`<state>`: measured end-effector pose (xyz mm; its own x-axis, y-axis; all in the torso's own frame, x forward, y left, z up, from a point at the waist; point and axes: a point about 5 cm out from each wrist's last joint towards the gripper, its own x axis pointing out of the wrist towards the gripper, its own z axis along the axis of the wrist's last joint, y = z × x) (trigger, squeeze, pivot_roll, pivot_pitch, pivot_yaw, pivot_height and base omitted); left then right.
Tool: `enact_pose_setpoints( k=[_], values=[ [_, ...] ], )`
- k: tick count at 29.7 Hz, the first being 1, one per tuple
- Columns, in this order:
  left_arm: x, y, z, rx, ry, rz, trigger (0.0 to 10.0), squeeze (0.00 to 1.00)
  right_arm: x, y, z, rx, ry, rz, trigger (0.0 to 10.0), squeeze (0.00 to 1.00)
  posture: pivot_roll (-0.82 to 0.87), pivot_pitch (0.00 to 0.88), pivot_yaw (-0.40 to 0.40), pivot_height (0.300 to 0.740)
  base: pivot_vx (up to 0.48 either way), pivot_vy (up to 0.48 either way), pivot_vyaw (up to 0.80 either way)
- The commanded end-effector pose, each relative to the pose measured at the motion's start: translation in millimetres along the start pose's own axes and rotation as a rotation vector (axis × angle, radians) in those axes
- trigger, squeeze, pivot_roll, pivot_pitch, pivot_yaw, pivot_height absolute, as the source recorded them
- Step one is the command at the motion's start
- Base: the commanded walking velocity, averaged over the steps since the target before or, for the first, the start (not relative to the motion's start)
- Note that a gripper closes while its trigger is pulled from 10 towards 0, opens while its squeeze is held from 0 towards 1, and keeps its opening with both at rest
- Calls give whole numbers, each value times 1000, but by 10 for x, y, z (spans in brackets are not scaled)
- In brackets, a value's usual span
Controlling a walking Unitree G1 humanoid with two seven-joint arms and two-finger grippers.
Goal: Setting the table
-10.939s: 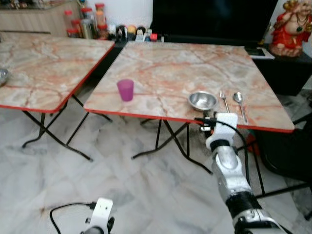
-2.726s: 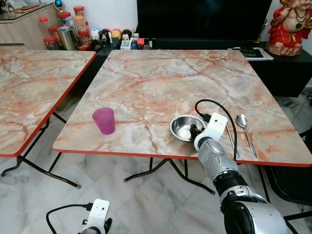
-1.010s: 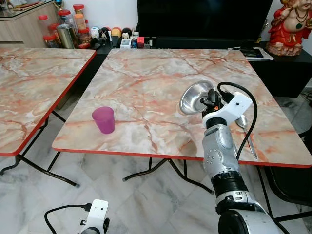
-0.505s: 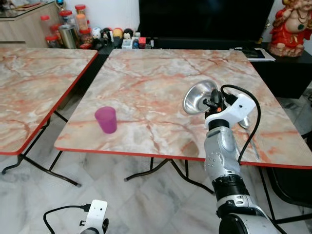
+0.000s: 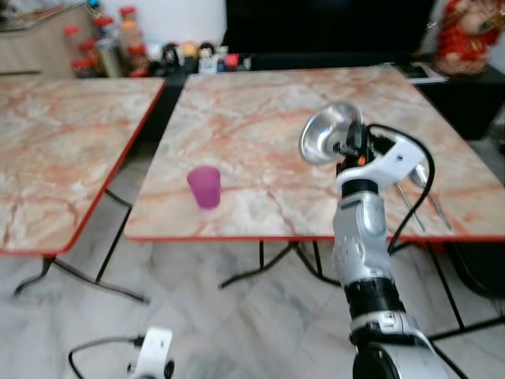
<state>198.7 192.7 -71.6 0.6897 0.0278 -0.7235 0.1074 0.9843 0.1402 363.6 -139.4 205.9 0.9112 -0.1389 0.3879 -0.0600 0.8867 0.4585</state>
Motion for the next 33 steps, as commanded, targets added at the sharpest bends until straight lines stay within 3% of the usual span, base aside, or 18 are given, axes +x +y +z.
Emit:
enact_pose_setpoints(
  k=[1,25,33],
  values=[
    [-26,70,-85,-19,28,27,10000,0,28,201,35,23,-18,52,10000,0,-17,0,10,736,0,480,0],
    [-13,50,-53,-40,22,36,10000,0,-107,506,-188,39,98,181,10000,0,-17,0,3,736,0,480,0],
    [-23,73,-78,-39,26,42,10000,0,-202,506,-325,29,157,196,10000,0,-12,0,5,736,0,480,0]
  ],
)
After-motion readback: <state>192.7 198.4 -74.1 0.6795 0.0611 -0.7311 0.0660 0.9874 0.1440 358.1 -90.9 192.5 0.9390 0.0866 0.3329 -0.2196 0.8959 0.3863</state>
